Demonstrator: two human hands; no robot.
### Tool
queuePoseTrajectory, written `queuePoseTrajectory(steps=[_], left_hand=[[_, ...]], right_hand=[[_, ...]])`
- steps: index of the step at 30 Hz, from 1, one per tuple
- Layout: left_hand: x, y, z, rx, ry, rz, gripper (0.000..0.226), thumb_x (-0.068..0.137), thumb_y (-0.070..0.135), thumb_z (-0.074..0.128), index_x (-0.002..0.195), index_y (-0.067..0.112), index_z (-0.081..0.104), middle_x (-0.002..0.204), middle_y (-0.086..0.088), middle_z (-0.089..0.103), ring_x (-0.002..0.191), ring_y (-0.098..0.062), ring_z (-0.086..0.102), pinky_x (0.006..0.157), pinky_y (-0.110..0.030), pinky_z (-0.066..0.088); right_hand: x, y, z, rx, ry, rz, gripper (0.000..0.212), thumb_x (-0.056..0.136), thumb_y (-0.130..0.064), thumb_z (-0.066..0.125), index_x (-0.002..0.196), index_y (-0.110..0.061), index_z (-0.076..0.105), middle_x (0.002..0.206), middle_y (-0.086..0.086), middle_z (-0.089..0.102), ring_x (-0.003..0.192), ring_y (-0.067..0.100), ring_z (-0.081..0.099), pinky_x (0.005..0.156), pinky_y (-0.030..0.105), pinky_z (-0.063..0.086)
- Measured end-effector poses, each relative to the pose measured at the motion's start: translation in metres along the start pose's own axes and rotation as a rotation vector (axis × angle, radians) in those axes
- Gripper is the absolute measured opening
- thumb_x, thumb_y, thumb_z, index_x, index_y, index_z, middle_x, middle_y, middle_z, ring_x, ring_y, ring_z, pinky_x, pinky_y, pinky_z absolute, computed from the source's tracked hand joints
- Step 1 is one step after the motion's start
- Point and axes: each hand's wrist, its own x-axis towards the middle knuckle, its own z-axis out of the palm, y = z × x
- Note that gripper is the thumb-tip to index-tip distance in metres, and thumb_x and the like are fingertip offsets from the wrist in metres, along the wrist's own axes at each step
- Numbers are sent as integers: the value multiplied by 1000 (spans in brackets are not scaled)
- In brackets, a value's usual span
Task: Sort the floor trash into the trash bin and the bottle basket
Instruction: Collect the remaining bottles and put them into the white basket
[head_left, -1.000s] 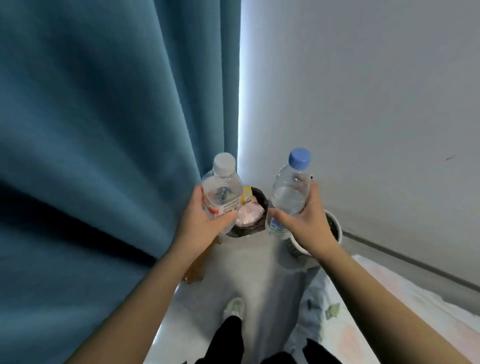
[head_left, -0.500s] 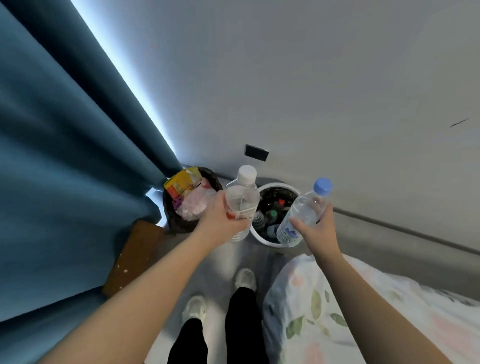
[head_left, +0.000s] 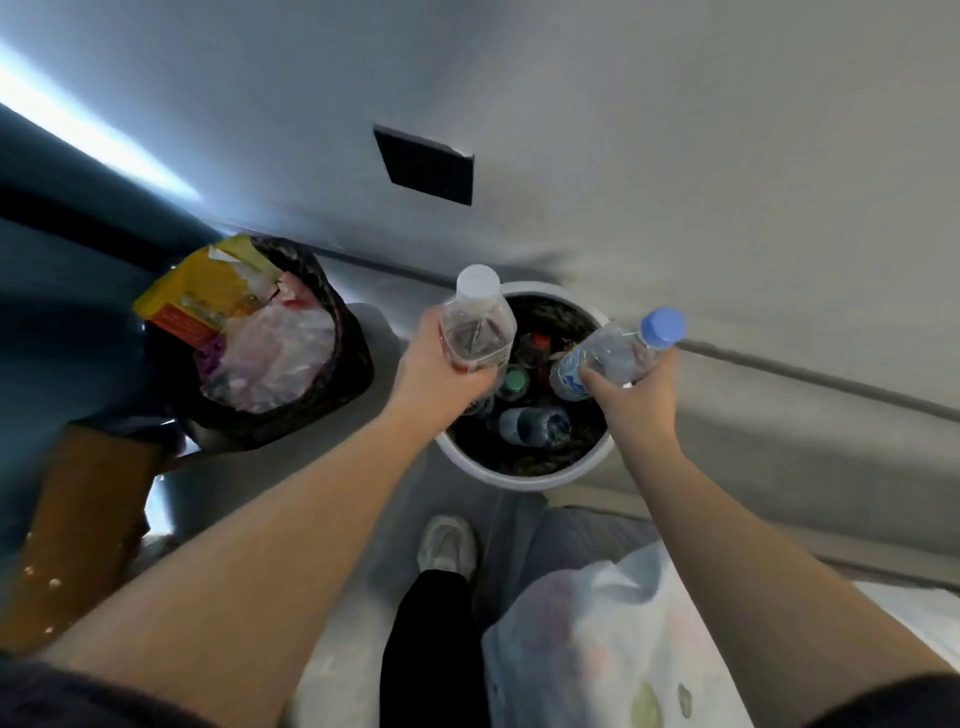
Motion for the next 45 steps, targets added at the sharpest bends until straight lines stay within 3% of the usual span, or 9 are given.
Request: queuePoseTrajectory(steps=[7, 12, 16, 18, 21, 25, 33, 37, 45], left_hand=[[64, -37, 45, 213, -10, 40, 66, 68, 24, 79, 123, 31, 43, 99, 16, 58, 96, -10, 58, 81, -23, 40], [77, -49, 52, 305, 1, 27, 68, 68, 23, 80, 125, 26, 44, 111, 8, 62, 100, -10, 58, 87, -26, 44], [81, -40, 43, 378, -18, -42, 64, 70, 18, 78, 123, 18, 42, 113, 0, 63, 102, -19, 59, 79, -26, 43], [81, -33, 39, 437, -43, -24, 63, 71, 19, 76, 124, 18, 41, 114, -5, 63, 105, -24, 58, 83, -32, 48], [81, -24, 42, 557, -74, 59, 59, 73, 19, 74, 122, 16, 40, 113, -9, 62, 103, -30, 58, 84, -41, 50], [87, -29, 55, 565, -37, 32, 55, 76, 18, 70, 120, 15, 37, 109, -7, 62, 98, -29, 60, 75, -36, 47], [93, -56, 69, 695, 23, 25, 54, 78, 15, 69, 121, 10, 38, 105, -12, 64, 94, -32, 62, 66, -34, 39], [92, -49, 63, 674, -13, 16, 57, 74, 21, 73, 118, 11, 38, 106, -10, 62, 96, -32, 60, 67, -34, 39], [92, -8, 66, 813, 30, 358, 67, 78, 37, 70, 134, 28, 34, 119, -6, 46, 101, -30, 55, 64, -35, 38]], right_hand=[[31, 48, 47, 9, -11, 4, 64, 67, -19, 81, 119, -27, 43, 97, -24, 54, 86, -16, 55, 71, 3, 41], [29, 67, 51, -115, -93, 57, 69, 71, -18, 79, 126, -28, 39, 95, -27, 50, 94, 7, 53, 72, 11, 37], [28, 48, 40, -193, -193, -15, 92, 68, -22, 82, 144, -25, 29, 137, -5, 47, 127, 15, 45, 103, 34, 41], [31, 31, 34, -246, -201, -159, 91, 68, -25, 80, 145, -26, 30, 142, -4, 44, 130, 14, 41, 107, 33, 36], [44, 9, 30, -368, -247, -321, 76, 74, -31, 74, 141, -31, 36, 138, -6, 47, 126, 12, 43, 104, 31, 37], [65, 5, 38, -510, -307, -318, 55, 83, -35, 61, 135, -35, 42, 130, -3, 49, 116, 18, 50, 96, 39, 44], [77, 17, 45, -565, -270, -429, 79, 78, -20, 64, 143, -43, 25, 143, -5, 37, 119, 21, 50, 85, 40, 49], [84, 10, 45, -663, -291, -420, 72, 82, -14, 62, 142, -39, 30, 131, -1, 48, 110, 26, 53, 83, 43, 49], [83, 1, 47, -657, -141, -373, 38, 87, -16, 59, 121, -25, 44, 119, 0, 53, 87, 24, 51, 59, 30, 32]])
